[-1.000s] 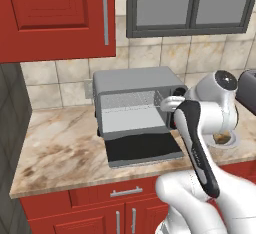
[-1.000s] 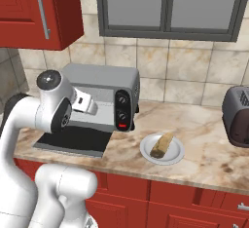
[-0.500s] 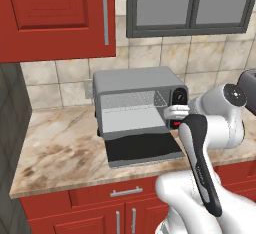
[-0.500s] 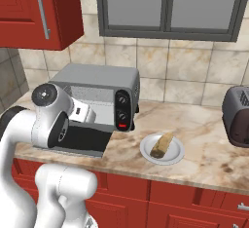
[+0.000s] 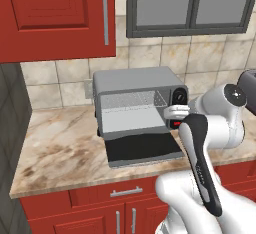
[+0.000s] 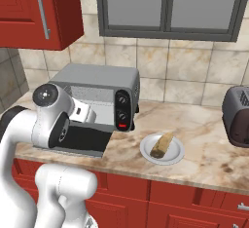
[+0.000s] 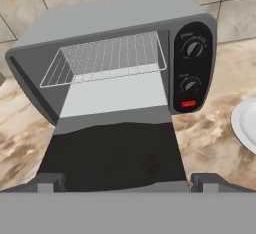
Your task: Pull the toaster oven rack outwards. Pick up the baguette from the plate and place it on the toaster oven rack. Close the toaster oven door fully and set the temperature to the lowest setting.
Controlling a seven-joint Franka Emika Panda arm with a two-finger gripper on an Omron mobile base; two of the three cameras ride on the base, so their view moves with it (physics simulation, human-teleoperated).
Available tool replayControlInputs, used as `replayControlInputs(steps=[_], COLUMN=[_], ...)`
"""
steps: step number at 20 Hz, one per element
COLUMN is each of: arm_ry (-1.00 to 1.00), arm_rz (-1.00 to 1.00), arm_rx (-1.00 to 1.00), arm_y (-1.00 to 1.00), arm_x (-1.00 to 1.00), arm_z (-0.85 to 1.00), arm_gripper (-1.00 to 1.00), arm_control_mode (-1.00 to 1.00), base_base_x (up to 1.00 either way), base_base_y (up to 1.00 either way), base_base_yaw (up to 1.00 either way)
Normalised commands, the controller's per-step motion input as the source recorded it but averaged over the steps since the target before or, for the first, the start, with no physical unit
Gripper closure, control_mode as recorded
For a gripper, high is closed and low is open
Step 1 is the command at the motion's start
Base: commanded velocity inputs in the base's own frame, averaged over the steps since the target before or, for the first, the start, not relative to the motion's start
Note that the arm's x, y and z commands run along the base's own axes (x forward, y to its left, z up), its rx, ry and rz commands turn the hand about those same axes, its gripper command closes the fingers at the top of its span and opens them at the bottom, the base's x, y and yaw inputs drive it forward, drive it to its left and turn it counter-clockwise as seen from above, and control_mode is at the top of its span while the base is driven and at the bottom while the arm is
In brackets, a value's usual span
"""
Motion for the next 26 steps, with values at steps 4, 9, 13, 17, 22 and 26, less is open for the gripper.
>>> replayControlInputs(steps=[4, 9, 13, 17, 22, 26], arm_ry=[0.00, -0.07, -0.17, -0.27, -0.25, -0.20], arm_rz=[0.00, 0.01, 0.00, 0.00, 0.00, 0.00], arm_rx=[0.02, 0.00, -0.10, -0.15, -0.05, 0.00], arm_y=[0.00, 0.00, 0.15, 0.18, 0.08, 0.06], arm_x=[0.03, 0.01, 0.08, 0.16, 0.08, 0.11], arm_z=[-0.01, -0.05, -0.27, -0.36, -0.19, -0.20], arm_gripper=[-1.00, -1.00, -1.00, -1.00, -1.00, -1.00], arm_control_mode=[-1.00, -1.00, -1.00, -1.00, -1.00, -1.00], base_base_x=[0.00, 0.00, 0.00, 0.00, 0.00, 0.00], base_base_y=[0.00, 0.00, 0.00, 0.00, 0.00, 0.00], base_base_yaw=[0.00, 0.00, 0.00, 0.00, 0.00, 0.00])
